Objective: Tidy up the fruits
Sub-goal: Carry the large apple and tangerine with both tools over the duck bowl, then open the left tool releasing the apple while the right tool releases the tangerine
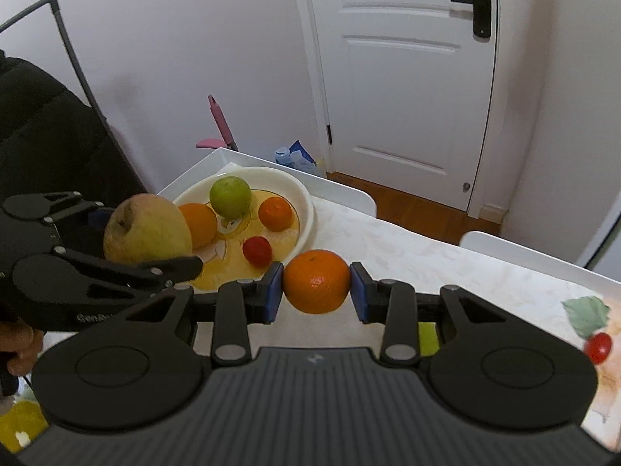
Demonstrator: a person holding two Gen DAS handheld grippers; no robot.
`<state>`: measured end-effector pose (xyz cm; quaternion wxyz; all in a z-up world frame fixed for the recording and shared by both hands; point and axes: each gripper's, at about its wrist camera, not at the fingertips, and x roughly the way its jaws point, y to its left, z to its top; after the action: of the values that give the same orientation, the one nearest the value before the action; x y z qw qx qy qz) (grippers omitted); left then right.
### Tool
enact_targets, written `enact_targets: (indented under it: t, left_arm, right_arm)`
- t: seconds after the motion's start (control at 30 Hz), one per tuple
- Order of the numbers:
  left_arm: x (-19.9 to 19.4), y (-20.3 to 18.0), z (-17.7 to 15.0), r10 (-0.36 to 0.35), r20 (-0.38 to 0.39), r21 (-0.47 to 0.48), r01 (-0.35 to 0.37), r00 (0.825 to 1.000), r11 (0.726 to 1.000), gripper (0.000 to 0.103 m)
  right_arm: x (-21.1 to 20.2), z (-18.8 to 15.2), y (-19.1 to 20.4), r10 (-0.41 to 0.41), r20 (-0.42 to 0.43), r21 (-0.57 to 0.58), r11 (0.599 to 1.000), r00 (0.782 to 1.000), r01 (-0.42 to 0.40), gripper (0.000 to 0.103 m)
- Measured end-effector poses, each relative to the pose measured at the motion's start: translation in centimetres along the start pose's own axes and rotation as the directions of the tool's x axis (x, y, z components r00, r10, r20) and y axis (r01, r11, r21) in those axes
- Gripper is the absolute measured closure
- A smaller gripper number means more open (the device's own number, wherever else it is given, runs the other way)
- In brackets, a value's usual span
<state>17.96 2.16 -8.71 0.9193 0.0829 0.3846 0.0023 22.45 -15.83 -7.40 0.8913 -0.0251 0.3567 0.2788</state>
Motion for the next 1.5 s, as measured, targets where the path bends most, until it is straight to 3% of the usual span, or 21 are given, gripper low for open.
enact_targets:
  t: [0.33,0.77,0.9,1.23,1.5]
  left_arm:
    - [5.0,1.4,0.2,-0.005,-0.022,0.098,0.007,1.000,0.995,0.024]
    - [5.9,-0.3,-0.6,0.000,-0.006,0.199,0.001,1.000,0.980,0.021]
    - [4.8,0.3,-0.4,-0.014,0.032,0.176,0.008,0.999,0.984,0.005]
    - [3.0,3.4,-0.9,0.005,0.027,0.048,-0.007,1.000,0.999,0.004]
    - [2.0,5.5,-2.3,0.015,0.003,-0.049,-0.015,1.000,0.999,0.004]
  right_arm:
    - [4.4,1.4,1.2,-0.015,-0.027,0.031,0.999,1.000,0.016,0.052]
    - [5.7,1.8,1.0,-0.034,-0.046,0.049,0.998,0.998,0.036,0.052]
    - [5.7,2.1,1.2,-0.027,-0.044,0.041,0.999,0.999,0.029,0.052]
    - [6.6,3.6,2.7,0.012,-0.040,-0.007,1.000,0.999,-0.012,0.052]
    - [10.1,4.3,3.3,0.021,-0.037,0.020,1.000,0.999,-0.020,0.052]
